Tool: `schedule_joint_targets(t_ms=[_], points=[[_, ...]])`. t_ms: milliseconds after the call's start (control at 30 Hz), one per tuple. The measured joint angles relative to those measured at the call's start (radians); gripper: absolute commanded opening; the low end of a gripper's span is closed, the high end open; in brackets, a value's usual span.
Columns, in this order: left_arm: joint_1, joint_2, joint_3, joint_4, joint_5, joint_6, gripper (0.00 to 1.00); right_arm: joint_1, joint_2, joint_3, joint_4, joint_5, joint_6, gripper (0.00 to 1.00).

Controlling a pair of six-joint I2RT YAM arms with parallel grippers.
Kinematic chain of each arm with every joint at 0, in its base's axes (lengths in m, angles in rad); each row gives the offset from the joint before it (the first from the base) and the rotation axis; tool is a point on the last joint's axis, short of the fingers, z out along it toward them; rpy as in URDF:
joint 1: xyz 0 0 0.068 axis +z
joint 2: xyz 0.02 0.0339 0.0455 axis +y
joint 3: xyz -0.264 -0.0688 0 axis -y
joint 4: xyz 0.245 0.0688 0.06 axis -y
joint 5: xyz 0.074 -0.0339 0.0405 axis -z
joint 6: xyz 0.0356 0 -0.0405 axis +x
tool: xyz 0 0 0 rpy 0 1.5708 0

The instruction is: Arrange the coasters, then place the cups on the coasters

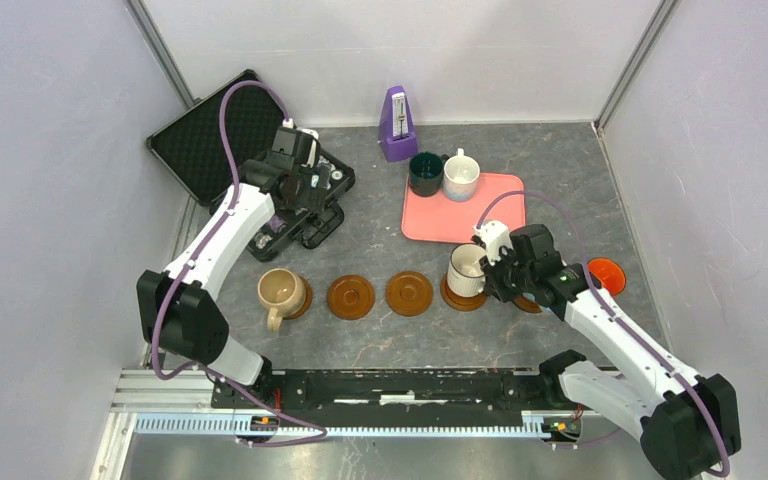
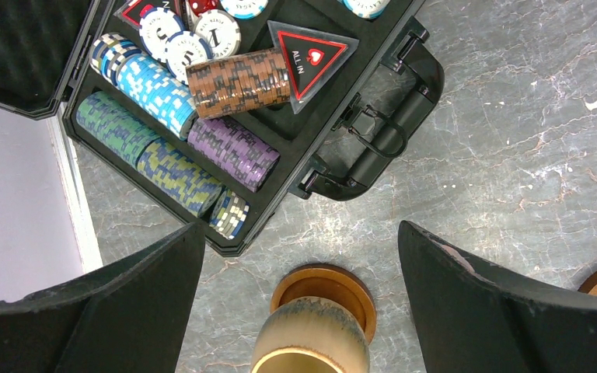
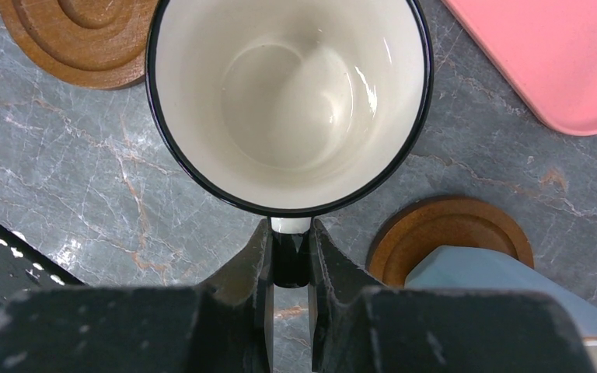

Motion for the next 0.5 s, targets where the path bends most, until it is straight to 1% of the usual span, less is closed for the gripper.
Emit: schedule_joint_targets(t_ms=[167,200,367,400,433,500], points=[[0.0,0.0,0.0,-0.001,0.0,0.0,1.0,0.0,0.013,0.005,-0.026,-0.015,-0.041,0.0],[0.0,0.0,0.0,-0.001,0.0,0.0,1.0,0.0,0.015,0.009,-0.036,-0.018,-0.05,0.01],[0.0,0.0,0.0,-0.003,0.0,0.0,1.0,0.0,0.018,0.013,-0.055,-0.026,-0.074,0.25],[0.0,0.0,0.0,-0.003,0.0,0.0,1.0,0.0,0.02,0.014,-0.057,-0.027,-0.075,0.31],[0.0,0.0,0.0,-0.003,0.0,0.0,1.0,0.0,0.025,0.018,-0.06,-0.027,-0.077,0.4],[0.0,0.0,0.0,-0.003,0.0,0.0,1.0,0.0,0.034,0.028,-0.063,-0.032,-0.085,0.5]])
